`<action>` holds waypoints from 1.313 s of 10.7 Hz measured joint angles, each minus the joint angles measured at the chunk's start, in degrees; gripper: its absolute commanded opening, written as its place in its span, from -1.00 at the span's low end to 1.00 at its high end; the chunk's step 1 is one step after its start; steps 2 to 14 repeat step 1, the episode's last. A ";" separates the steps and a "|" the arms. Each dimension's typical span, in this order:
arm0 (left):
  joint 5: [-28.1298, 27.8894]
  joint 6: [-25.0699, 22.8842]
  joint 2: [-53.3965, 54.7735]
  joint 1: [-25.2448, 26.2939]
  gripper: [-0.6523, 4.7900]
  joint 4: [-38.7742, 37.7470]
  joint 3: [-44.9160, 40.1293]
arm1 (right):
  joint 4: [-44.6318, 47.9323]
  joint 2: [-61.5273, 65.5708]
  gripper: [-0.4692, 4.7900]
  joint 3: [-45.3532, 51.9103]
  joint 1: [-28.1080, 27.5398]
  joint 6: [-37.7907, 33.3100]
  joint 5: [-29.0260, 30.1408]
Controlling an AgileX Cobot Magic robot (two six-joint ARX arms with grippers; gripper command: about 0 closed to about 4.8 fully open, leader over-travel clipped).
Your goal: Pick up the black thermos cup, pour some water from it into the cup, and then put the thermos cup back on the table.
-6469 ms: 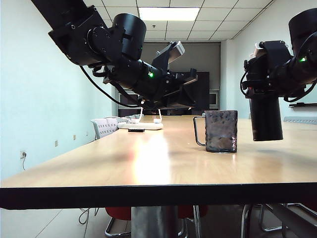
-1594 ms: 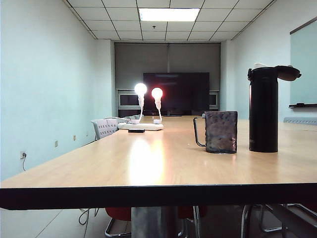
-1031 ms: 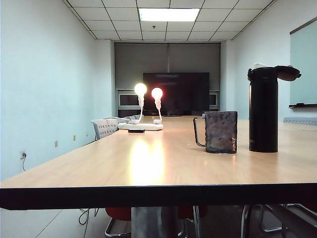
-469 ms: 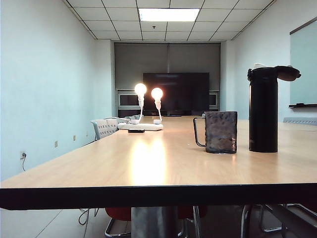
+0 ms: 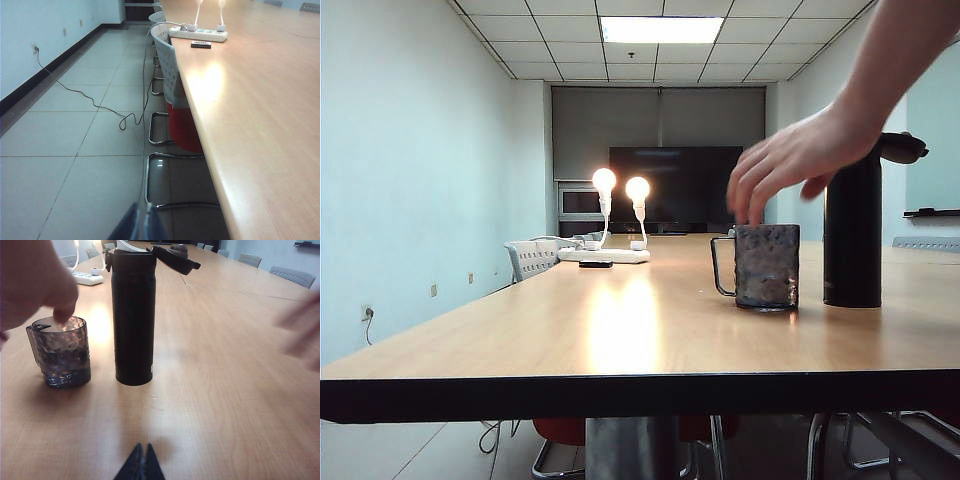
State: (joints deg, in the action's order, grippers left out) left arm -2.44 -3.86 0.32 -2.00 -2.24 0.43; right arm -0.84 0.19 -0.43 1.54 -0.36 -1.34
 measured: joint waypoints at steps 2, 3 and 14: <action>0.00 0.00 0.00 0.00 -0.67 0.00 0.00 | 0.00 0.00 -0.84 0.00 0.00 0.00 0.00; 0.00 0.00 0.00 0.00 -0.67 0.00 0.00 | 0.00 0.00 -0.84 0.00 0.00 0.00 0.00; 0.00 0.00 0.00 0.00 -0.67 0.00 0.00 | 0.00 0.00 -0.84 0.00 0.00 0.00 0.00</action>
